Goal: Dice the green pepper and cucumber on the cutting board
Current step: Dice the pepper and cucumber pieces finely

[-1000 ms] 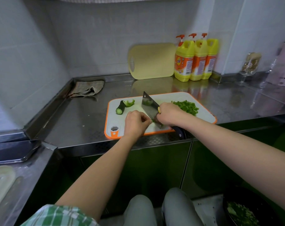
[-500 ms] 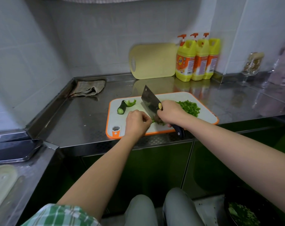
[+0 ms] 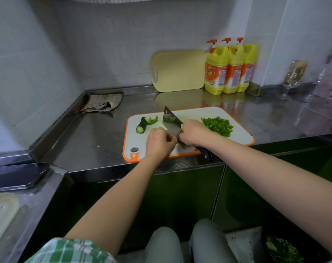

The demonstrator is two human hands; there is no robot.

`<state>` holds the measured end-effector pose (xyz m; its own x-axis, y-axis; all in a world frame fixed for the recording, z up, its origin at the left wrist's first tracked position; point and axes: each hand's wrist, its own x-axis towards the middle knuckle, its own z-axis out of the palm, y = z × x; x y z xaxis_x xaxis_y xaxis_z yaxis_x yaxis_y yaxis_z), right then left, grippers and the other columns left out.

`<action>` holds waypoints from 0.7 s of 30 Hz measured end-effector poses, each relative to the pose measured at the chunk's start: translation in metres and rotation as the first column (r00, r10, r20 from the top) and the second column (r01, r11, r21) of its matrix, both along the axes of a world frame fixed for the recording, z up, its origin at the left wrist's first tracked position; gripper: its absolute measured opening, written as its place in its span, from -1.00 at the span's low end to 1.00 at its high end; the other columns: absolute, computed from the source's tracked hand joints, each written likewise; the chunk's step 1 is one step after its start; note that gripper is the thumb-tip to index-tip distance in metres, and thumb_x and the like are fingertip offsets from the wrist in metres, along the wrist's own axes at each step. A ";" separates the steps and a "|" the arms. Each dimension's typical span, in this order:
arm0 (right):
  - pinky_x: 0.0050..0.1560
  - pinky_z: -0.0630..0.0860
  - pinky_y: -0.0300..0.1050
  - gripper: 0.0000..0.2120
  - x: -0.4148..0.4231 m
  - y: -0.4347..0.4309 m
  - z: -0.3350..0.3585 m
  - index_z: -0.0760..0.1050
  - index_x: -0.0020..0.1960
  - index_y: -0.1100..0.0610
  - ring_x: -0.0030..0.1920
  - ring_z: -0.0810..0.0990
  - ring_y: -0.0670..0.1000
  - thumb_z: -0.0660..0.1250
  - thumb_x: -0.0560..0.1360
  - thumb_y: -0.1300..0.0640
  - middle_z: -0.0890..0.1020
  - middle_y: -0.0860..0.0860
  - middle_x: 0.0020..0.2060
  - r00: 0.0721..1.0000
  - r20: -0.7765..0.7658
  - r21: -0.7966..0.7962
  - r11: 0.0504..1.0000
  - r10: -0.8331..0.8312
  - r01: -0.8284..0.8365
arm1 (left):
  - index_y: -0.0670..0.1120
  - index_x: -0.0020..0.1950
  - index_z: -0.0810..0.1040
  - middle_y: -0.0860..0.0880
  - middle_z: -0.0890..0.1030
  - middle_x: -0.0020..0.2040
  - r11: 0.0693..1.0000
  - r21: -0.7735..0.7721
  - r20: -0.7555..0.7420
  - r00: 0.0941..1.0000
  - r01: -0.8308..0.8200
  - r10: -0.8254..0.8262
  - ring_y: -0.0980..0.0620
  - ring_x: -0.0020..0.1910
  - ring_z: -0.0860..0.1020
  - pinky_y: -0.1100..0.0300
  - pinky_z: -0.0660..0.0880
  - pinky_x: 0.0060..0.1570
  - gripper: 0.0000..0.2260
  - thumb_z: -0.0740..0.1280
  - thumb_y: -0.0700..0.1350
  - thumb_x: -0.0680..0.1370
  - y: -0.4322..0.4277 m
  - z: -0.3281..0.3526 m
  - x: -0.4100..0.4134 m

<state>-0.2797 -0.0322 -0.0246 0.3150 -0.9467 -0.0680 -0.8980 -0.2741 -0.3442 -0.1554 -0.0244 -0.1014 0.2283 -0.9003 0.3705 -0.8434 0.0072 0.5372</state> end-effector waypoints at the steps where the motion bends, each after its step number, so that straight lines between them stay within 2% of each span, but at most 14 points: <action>1: -0.55 0.40 -0.20 -0.91 0.002 -0.001 -0.001 0.46 -0.04 0.30 -0.56 0.51 0.06 0.22 0.54 0.27 0.53 0.15 -0.34 1.000 0.006 -0.002 1.000 -0.009 0.009 | -0.01 -0.28 0.69 0.03 0.64 -0.29 1.000 0.001 0.002 1.000 -0.002 0.002 -0.05 -0.13 0.55 0.10 0.50 -0.21 -0.87 0.42 -0.06 0.47 0.000 0.000 0.000; 4: -0.54 0.41 -0.19 -0.90 0.000 -0.005 -0.002 0.45 0.00 0.29 -0.54 0.51 0.05 0.19 0.55 0.28 0.51 0.13 -0.32 0.998 0.041 0.004 0.999 -0.037 0.037 | 0.00 -0.27 0.70 0.06 0.66 -0.27 1.000 0.016 -0.020 1.000 -0.004 0.004 -0.03 -0.09 0.55 0.05 0.55 -0.14 -0.88 0.44 -0.03 0.46 0.001 0.001 0.002; 8: -0.48 0.49 -0.16 -0.92 -0.015 -0.014 -0.004 0.42 -0.02 0.27 -0.48 0.55 0.07 0.16 0.57 0.27 0.50 0.13 -0.31 0.991 0.101 -0.001 0.996 -0.092 0.093 | -0.01 -0.20 0.71 0.05 0.67 -0.20 1.000 0.005 0.003 1.000 -0.011 0.011 0.02 -0.02 0.45 0.14 0.41 -0.17 -0.86 0.47 0.03 0.46 0.004 0.004 -0.001; 10: -0.46 0.50 -0.15 -0.90 -0.025 -0.018 -0.004 0.41 -0.06 0.25 -0.45 0.56 0.10 0.15 0.58 0.26 0.50 0.14 -0.29 0.980 0.163 -0.017 0.993 -0.113 0.117 | -0.02 -0.13 0.73 0.03 0.67 -0.16 1.000 0.002 -0.006 1.000 -0.008 0.008 0.01 0.01 0.47 0.11 0.44 -0.15 -0.84 0.43 0.05 0.49 0.005 0.005 0.000; 12: -0.49 0.45 -0.19 -0.87 -0.032 -0.019 -0.002 0.38 -0.12 0.23 -0.49 0.55 0.09 0.13 0.58 0.24 0.51 0.13 -0.36 0.964 0.247 -0.009 0.995 -0.097 0.103 | -0.01 -0.06 0.73 0.02 0.69 -0.11 1.000 -0.011 -0.008 1.000 -0.004 0.004 -0.04 0.03 0.52 0.06 0.52 -0.07 -0.83 0.38 0.02 0.53 0.005 0.005 0.002; 15: -0.47 0.40 -0.22 -0.84 -0.032 -0.009 0.000 0.40 -0.19 0.23 -0.52 0.53 0.07 0.14 0.55 0.23 0.53 0.14 -0.46 0.947 0.318 0.028 0.999 -0.043 0.036 | -0.02 0.03 0.69 0.00 0.68 -0.05 0.998 -0.041 -0.028 0.999 -0.046 0.045 -0.05 0.11 0.47 0.13 0.45 0.01 -0.84 0.33 -0.08 0.55 0.009 0.009 0.000; 18: -0.48 0.42 -0.22 -0.78 -0.023 0.006 -0.007 0.44 -0.30 0.24 -0.54 0.52 0.06 0.16 0.51 0.27 0.55 0.17 -0.48 0.947 0.322 0.086 0.996 -0.012 -0.017 | -0.06 0.04 0.65 -0.06 0.67 -0.04 0.991 -0.069 -0.034 0.993 -0.118 0.116 -0.11 0.13 0.44 0.07 0.41 0.00 -0.84 0.29 -0.12 0.55 0.014 0.012 -0.003; 21: -0.56 0.35 -0.27 -0.73 -0.029 0.012 -0.014 0.43 -0.35 0.24 -0.62 0.44 0.01 0.17 0.52 0.27 0.49 0.10 -0.59 0.956 0.288 0.152 0.988 -0.051 0.007 | -0.07 0.05 0.62 -0.07 0.66 -0.04 0.989 -0.065 -0.034 0.991 -0.131 0.129 -0.11 0.13 0.42 0.05 0.40 -0.01 -0.84 0.28 -0.14 0.55 0.021 0.015 -0.006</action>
